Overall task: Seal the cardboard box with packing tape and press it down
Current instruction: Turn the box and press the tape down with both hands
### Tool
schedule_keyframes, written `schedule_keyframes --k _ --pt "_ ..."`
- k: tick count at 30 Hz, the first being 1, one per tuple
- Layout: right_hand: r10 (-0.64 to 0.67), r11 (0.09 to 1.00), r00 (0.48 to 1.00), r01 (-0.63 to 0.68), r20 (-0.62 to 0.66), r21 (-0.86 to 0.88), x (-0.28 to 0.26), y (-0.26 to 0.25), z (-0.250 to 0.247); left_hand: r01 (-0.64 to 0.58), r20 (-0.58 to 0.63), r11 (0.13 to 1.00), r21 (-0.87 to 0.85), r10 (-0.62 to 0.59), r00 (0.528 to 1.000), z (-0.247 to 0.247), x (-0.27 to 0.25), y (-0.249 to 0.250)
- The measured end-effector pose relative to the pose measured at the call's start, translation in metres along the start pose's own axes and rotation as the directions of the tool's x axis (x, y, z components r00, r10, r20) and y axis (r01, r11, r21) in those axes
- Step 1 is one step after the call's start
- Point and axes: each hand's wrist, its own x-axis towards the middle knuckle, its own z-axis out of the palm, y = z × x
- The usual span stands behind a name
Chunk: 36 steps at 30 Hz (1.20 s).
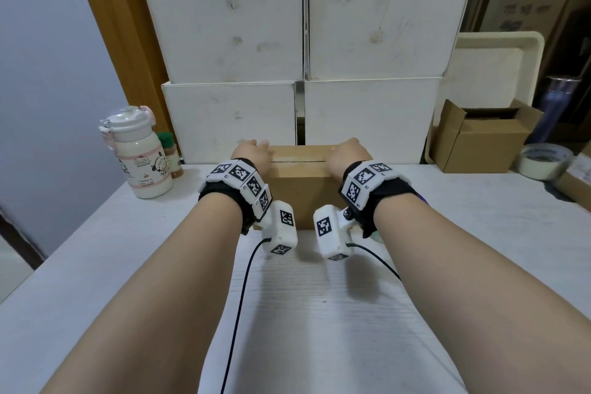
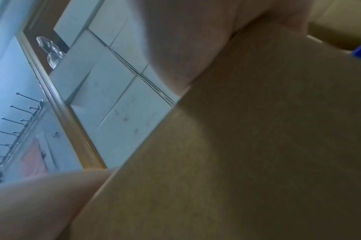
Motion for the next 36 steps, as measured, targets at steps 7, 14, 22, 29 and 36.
schedule_keyframes --k 7,14,22,29,36 --pt "0.045 0.998 0.994 -0.049 0.096 0.036 -0.001 0.0 0.003 -0.004 0.165 1.0 -0.031 0.009 0.986 -0.004 -0.004 -0.008" --pt "0.017 0.999 0.991 -0.023 0.135 0.038 -0.002 0.001 -0.004 -0.02 0.136 0.998 -0.064 0.029 0.99 -0.006 -0.002 -0.01" --pt "-0.04 0.992 0.989 0.057 0.14 -0.116 -0.01 0.004 -0.016 0.009 0.035 0.993 -0.121 -0.005 0.999 -0.003 -0.002 -0.014" --pt "-0.068 0.992 0.994 0.076 0.087 -0.1 -0.013 0.008 -0.017 0.057 -0.039 0.988 -0.142 -0.063 0.997 0.001 0.002 -0.019" --pt "-0.043 0.993 0.987 0.025 0.155 0.117 -0.015 0.015 -0.014 0.109 0.103 0.984 -0.142 -0.095 0.99 0.001 -0.004 -0.015"
